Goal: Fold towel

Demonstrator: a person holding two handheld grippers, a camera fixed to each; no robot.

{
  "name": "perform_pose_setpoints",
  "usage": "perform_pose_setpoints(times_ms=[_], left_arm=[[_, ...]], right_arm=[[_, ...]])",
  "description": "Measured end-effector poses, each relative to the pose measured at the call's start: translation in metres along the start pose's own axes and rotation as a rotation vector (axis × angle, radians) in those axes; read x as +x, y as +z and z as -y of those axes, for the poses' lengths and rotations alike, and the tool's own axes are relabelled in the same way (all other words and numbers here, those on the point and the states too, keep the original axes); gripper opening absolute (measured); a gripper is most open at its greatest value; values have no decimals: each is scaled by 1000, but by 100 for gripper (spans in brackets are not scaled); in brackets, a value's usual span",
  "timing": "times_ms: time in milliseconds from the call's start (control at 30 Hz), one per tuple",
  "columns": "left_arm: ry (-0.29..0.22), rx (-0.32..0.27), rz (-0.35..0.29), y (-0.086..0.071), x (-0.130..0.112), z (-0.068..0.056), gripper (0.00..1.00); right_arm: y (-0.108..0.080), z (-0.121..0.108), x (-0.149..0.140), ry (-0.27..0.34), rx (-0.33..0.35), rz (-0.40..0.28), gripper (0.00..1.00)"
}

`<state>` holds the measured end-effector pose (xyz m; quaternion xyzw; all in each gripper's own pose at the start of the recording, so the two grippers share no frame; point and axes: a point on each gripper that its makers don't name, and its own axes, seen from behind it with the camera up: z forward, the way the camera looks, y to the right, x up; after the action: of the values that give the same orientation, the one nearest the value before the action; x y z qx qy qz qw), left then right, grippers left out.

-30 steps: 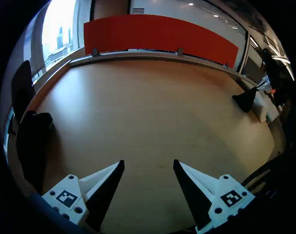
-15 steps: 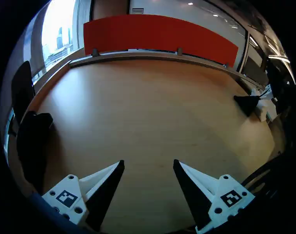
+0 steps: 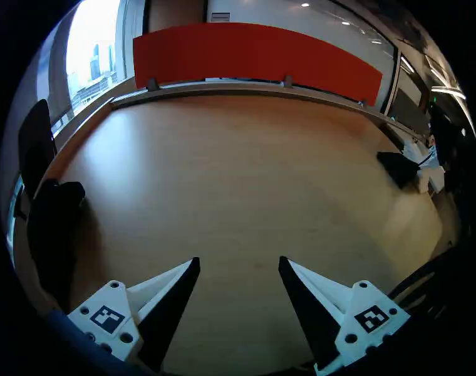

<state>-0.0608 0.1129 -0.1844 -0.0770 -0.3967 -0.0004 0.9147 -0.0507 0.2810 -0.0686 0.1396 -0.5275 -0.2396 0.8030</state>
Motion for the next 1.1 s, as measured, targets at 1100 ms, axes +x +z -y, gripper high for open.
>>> perform_pose_setpoints(times_ms=[1100], left_arm=[[1,12,13,-5,-7,-1,93]], right_arm=[[27,0,-53,99,-3,110,4]])
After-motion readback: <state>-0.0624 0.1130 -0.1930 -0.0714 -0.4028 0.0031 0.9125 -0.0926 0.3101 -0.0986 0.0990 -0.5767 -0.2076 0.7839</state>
